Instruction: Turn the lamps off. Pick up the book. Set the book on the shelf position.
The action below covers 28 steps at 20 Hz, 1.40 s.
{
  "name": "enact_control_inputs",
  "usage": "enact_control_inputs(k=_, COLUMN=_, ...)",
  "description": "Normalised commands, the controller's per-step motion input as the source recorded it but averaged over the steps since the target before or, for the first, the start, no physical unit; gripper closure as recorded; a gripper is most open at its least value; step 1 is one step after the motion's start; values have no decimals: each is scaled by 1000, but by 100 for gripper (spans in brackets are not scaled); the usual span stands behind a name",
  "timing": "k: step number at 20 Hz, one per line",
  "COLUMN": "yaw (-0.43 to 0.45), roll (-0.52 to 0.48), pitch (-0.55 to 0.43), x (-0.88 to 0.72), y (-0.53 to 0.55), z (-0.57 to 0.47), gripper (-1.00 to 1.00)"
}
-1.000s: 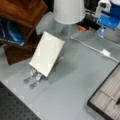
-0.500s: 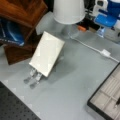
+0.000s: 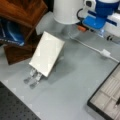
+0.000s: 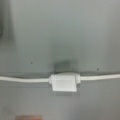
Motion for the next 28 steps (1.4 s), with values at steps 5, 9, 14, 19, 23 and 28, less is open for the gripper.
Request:
enact_control_inputs(k=5, yaw=155, roll=-100, pitch=322, x=714, y=-200, z=356, gripper=-100)
enact_control_inputs(k=9, yaw=166, roll=-101, pitch=289, x=624, y=-175, z=237, gripper=-100)
enact_control_inputs(k=14, yaw=229, roll=-127, pitch=233, x=598, y=-215, z=171, gripper=-100)
enact_control_inputs(k=19, yaw=204, roll=-129, pitch=206, x=484, y=-254, z=147, gripper=-100)
enact_control_inputs(k=23, yaw=189, roll=-126, pitch=194, x=439, y=-319, z=100, gripper=-100)
enact_control_inputs(k=28, yaw=149, roll=-102, pitch=227, x=406, y=-320, z=88, gripper=-100)
